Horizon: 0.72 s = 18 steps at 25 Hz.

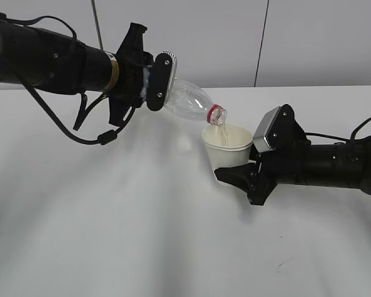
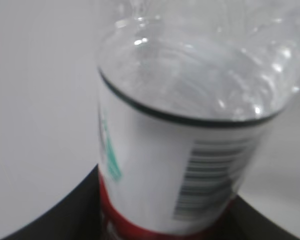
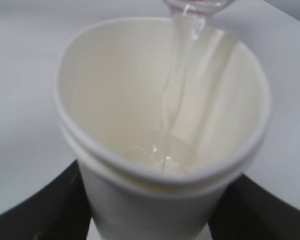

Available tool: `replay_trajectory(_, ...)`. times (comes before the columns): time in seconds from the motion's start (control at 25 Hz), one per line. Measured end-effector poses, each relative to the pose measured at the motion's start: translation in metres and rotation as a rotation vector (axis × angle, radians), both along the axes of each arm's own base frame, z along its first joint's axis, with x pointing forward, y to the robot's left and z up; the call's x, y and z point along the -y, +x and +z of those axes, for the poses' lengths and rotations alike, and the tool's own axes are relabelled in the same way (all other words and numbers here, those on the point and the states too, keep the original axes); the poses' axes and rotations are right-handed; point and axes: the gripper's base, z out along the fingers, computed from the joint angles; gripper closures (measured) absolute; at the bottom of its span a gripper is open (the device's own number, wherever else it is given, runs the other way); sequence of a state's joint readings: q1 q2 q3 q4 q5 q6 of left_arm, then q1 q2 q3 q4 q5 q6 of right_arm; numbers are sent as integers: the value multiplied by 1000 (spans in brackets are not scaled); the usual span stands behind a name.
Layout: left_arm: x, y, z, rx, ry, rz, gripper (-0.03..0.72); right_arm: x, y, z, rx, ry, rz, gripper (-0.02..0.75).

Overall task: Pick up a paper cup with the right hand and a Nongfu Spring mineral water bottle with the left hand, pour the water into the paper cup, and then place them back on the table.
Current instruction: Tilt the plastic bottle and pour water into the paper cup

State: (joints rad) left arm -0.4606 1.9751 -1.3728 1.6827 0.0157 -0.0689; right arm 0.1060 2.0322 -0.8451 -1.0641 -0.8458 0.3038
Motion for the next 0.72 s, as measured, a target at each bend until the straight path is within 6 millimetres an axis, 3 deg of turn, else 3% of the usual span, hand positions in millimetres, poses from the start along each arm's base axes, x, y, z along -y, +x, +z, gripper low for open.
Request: replay_trajectory(0.72, 0, 0, 0, 12, 23, -15, 364, 0, 0, 0, -2, -5, 5, 286)
